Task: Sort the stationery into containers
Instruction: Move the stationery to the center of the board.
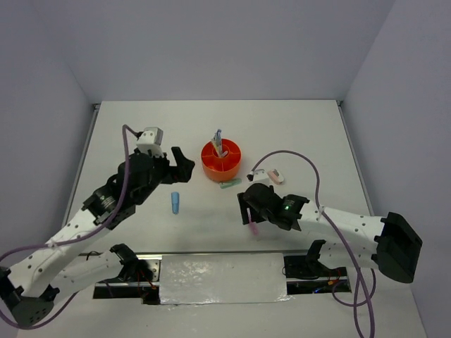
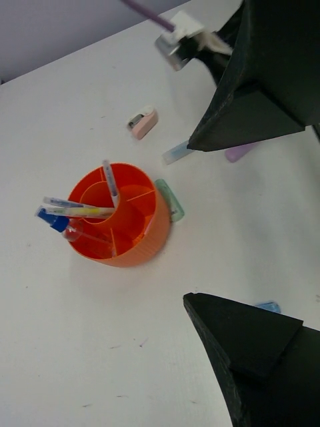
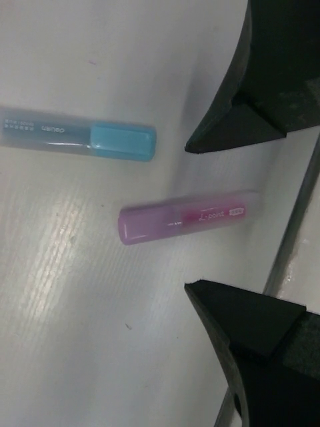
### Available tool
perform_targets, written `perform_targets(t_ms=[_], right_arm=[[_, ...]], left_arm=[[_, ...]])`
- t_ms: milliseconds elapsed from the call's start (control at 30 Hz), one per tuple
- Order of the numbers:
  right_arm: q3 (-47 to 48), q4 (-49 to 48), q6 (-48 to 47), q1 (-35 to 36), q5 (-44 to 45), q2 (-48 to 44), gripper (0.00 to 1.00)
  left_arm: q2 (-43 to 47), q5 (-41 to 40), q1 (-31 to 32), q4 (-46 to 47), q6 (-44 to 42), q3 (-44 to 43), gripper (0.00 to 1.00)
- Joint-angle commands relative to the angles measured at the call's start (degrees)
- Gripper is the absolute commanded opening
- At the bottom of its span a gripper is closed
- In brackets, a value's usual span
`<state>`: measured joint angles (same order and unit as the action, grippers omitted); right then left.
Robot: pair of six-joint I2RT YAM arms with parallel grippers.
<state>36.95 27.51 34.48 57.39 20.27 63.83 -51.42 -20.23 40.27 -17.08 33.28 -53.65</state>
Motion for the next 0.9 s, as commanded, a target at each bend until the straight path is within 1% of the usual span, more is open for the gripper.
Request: perform_targets(t_ms=[0,133,167,200,267,333,367,400,433,467,500,533,600,633,667,733,800,867], right_arm=[[0.0,-6.2,-2.2,-2.5,-4.4,2.0,0.77],[2.6,-9.0,-3.7,-2.5,-4.5,5.9,0.71],[3.4,-10.0,-3.9,-2.5,-4.0,8.1,0.7],[5.1,-10.3,-3.1,-2.6,-3.2,9.3,0.69],[7.5,-9.3,-0.2,-3.0,1.2,13.2,0.69],[10.7,-7.7,8.4,-3.0,5.8,15.3,0.69],[12.1,-6.3,11.8,-3.2,10.0,16.7,0.69],[12.4,-5.6,19.0,-3.4,11.9,17.0,0.69],[12.4,-5.0,22.9,-3.5,14.7,17.2,0.69],[11.3,-6.1,25.6,-4.0,15.2,16.9,0.69],[10.2,-7.3,30.3,-4.5,15.6,16.3,0.69],[8.8,-11.0,32.5,-4.9,15.8,14.8,0.69],[4.2,-15.5,35.9,-7.0,14.4,13.1,0.68],[2.9,-20.9,36.1,-7.7,13.5,11.7,0.67],[0.3,-23.7,35.9,-8.3,12.0,11.1,0.66],[-1.4,-28.0,36.9,-9.8,11.3,9.6,0.64],[-3.3,-30.1,38.1,-11.3,10.0,8.9,0.63],[-3.1,-28.9,40.6,-12.5,9.9,8.9,0.61]], left_arm=[[6.1,3.2,-0.2,-8.7,0.1,0.7,0.99],[12.1,4.4,-0.2,-13.9,-0.1,2.0,0.99],[13.0,4.5,-0.2,-14.8,-0.5,2.1,0.99],[14.8,4.7,-0.2,-15.7,-0.8,2.3,0.99],[16.5,5.5,-0.3,-17.3,-2.4,2.8,0.99],[18.9,5.3,-0.2,-18.3,-3.3,3.5,0.99],[19.4,4.4,-0.3,-18.7,-3.8,3.8,0.99],[20.4,4.0,-0.2,-19.0,-4.0,4.5,0.99],[20.9,3.5,-0.2,-18.9,-3.8,5.0,0.99],[21.3,3.9,-0.2,-18.4,-3.8,5.5,0.99],[22.1,4.6,-0.2,-17.8,-4.0,6.2,0.99],[22.4,5.4,-0.2,-17.2,-4.5,6.4,0.99],[22.9,6.5,-0.2,-16.7,-4.8,6.5,0.99],[23.1,6.3,-0.2,-16.7,-4.8,6.6,0.99],[23.6,5.7,-0.3,-16.8,-4.6,6.8,0.99],[24.0,5.6,-0.2,-16.8,-4.5,7.0,0.99],[24.7,5.6,-0.2,-16.6,-4.4,7.2,0.99],[25.5,5.4,-0.2,-16.6,-4.2,7.4,0.99]])
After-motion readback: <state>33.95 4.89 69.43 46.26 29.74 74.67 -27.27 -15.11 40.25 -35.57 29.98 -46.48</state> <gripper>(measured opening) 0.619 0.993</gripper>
